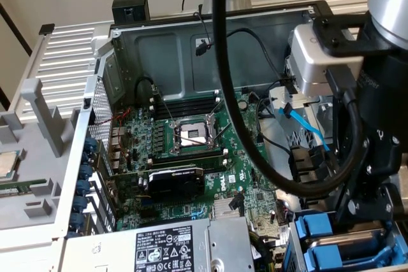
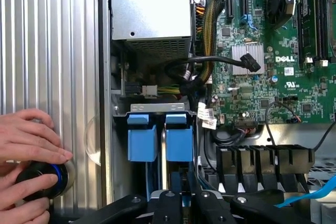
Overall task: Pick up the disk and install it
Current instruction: 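Insert the second disk wire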
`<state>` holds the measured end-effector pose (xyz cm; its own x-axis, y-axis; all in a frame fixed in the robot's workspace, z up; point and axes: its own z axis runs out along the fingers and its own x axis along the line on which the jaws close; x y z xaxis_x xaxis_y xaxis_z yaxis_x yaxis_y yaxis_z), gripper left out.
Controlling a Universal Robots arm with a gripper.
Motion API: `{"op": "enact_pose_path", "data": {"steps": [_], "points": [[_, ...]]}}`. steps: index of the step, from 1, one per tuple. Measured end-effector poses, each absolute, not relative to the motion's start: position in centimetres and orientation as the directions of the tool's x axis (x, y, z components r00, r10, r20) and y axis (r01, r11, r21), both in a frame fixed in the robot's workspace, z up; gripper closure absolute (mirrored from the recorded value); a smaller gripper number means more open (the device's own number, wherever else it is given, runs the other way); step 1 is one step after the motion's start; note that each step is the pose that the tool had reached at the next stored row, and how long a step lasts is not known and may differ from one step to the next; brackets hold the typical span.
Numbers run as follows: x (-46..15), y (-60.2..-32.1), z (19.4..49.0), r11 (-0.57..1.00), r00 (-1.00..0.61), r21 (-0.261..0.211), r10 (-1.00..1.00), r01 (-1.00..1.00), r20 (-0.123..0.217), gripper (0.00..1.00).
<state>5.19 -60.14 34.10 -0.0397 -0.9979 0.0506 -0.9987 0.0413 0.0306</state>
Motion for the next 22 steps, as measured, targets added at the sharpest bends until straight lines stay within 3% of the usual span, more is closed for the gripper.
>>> {"op": "enact_pose_path", "data": {"steps": [7,12,22], "points": [[5.2,-60.1,35.8,0.041,-0.039,0.031,-0.998,-0.999,0.040,0.84],[5.2,-60.1,35.8,0.040,-0.040,0.029,-0.999,-0.999,0.003,0.84],[5.1,-60.2,35.8,0.040,-0.040,0.030,-0.999,-0.999,0.004,0.84]]}}
